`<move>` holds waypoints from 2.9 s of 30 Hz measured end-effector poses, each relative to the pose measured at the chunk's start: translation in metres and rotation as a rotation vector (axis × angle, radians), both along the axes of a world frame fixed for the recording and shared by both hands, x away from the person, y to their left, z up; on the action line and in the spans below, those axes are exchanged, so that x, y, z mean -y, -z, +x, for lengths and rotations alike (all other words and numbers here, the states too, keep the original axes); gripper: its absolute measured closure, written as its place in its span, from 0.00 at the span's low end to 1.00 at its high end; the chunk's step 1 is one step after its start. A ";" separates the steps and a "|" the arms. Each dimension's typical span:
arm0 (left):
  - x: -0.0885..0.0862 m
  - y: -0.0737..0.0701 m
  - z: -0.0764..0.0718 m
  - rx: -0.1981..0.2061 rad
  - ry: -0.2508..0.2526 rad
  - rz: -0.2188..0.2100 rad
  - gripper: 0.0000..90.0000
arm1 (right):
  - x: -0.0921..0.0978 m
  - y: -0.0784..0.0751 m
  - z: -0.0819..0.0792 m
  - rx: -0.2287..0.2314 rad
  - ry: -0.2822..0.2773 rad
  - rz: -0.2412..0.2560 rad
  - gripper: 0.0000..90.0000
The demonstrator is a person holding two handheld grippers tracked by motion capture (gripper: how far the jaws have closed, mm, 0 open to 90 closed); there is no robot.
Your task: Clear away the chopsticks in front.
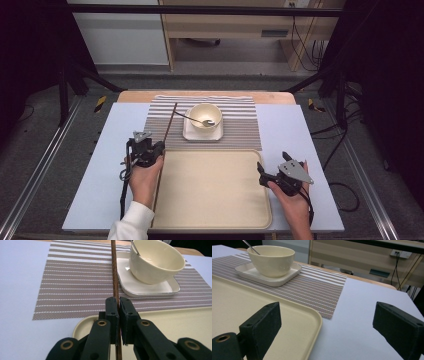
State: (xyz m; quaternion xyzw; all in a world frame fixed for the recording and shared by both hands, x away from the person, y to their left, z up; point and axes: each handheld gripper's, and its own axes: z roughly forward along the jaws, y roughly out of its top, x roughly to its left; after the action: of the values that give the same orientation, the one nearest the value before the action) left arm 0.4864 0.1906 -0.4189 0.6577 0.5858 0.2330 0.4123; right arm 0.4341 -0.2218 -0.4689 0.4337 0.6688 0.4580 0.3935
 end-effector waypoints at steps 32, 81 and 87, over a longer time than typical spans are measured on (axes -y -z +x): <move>0.011 0.018 -0.074 0.040 -0.018 -0.058 0.95 | -0.001 -0.002 -0.002 0.015 -0.009 -0.016 0.08; 0.009 0.054 -0.142 -0.020 -0.093 -0.059 0.95 | -0.005 0.000 -0.003 0.004 -0.025 -0.017 0.08; 0.010 0.056 -0.143 -0.021 -0.092 -0.051 0.95 | -0.006 0.000 -0.003 0.001 -0.028 -0.017 0.08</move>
State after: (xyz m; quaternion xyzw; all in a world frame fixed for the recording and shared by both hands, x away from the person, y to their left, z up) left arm 0.3433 0.1802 -0.4747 0.6215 0.6255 0.2299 0.4118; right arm 0.4311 -0.2162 -0.4688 0.4209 0.6782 0.4581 0.3911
